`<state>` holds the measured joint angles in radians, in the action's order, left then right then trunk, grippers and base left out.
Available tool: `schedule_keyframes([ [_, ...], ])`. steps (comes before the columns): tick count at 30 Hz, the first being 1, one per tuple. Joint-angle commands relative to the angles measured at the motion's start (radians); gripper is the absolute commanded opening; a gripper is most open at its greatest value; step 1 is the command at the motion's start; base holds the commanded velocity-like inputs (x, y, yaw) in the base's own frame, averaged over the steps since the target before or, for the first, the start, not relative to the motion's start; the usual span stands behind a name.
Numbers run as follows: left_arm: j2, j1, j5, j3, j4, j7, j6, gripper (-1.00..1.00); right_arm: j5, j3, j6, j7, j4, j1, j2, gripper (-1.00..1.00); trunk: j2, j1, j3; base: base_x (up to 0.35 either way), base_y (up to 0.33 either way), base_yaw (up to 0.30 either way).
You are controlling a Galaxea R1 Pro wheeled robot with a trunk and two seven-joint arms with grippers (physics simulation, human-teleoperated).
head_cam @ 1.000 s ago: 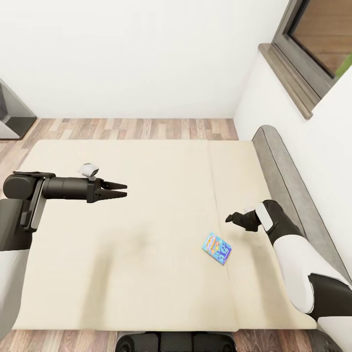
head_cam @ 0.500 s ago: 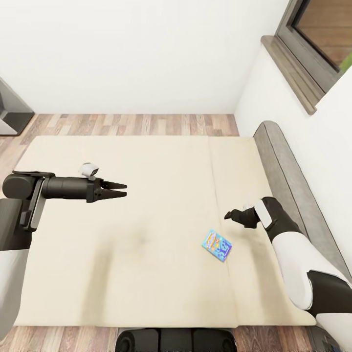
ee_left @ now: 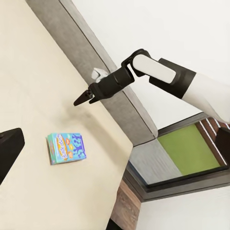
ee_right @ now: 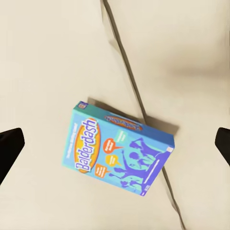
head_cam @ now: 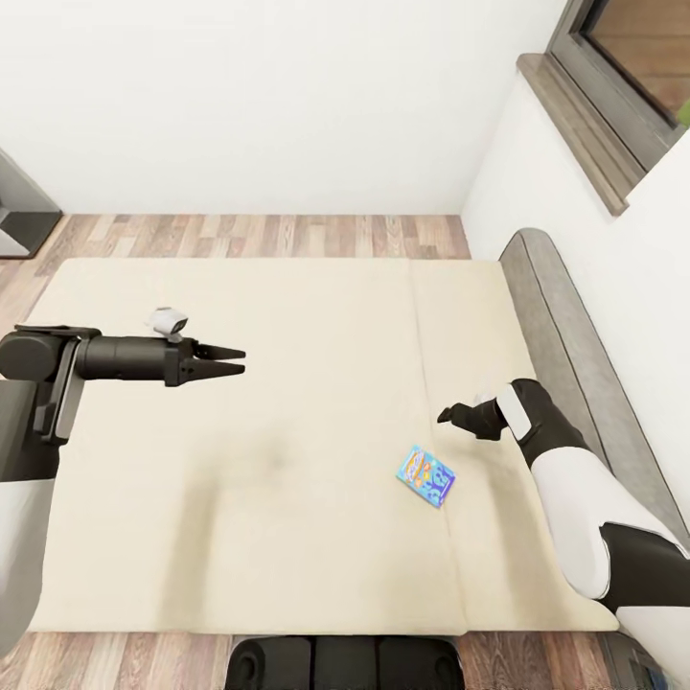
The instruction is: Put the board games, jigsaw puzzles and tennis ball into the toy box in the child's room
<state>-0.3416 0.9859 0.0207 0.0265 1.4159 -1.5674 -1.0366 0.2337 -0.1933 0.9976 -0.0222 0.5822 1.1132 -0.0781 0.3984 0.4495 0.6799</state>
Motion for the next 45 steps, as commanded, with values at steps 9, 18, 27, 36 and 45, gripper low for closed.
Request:
schedule_keyframes([
  [9, -0.004, 0.019, 0.001, 0.003, 0.000, -0.003, -0.011, 1.00, 0.004, -0.003, 0.004, -0.002, 0.002, 0.004, 0.001, 1.00, 0.002, 0.000, 0.016, 0.000, 0.000, 0.000],
  [18, -0.011, 0.031, 0.001, 0.028, 0.000, -0.003, -0.011, 1.00, 0.004, -0.002, 0.004, -0.003, 0.005, 0.009, 0.000, 1.00, 0.002, 0.000, 0.031, 0.000, 0.000, 0.000],
  [27, -0.015, 0.034, 0.001, 0.045, 0.000, -0.003, -0.011, 1.00, 0.003, -0.002, 0.004, -0.003, 0.005, 0.011, -0.004, 1.00, 0.002, 0.000, 0.045, 0.000, 0.000, 0.000],
  [36, -0.023, 0.034, 0.003, 0.049, 0.000, -0.003, -0.011, 1.00, 0.003, -0.002, 0.003, -0.002, 0.005, 0.011, 0.000, 1.00, 0.002, 0.000, 0.060, 0.000, 0.000, 0.000],
  [45, -0.027, 0.034, 0.005, 0.050, 0.000, -0.003, -0.011, 1.00, 0.003, -0.002, 0.003, -0.002, 0.005, 0.011, 0.003, 1.00, 0.002, 0.000, 0.075, 0.000, 0.000, 0.000],
])
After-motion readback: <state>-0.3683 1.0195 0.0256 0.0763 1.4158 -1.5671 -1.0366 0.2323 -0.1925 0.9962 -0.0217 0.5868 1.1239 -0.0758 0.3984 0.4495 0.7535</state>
